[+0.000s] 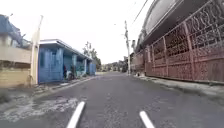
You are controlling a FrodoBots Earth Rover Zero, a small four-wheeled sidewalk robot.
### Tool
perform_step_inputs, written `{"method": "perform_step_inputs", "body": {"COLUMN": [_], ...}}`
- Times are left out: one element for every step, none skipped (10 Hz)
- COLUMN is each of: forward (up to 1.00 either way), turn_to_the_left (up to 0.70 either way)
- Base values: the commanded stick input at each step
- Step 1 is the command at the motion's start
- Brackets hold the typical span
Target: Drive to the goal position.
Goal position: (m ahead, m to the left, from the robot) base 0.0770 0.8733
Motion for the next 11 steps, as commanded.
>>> {"method": "perform_step_inputs", "body": {"forward": [0.0, 0.0, 0.0, 0.0, 0.0, 0.0, 0.0, 0.0, 0.0, 0.0, 0.0], "turn_to_the_left": [0.85, 0.85, 0.85, 0.85, 0.85, 0.85, 0.85, 0.85, 0.85, 0.85, 0.85]}}
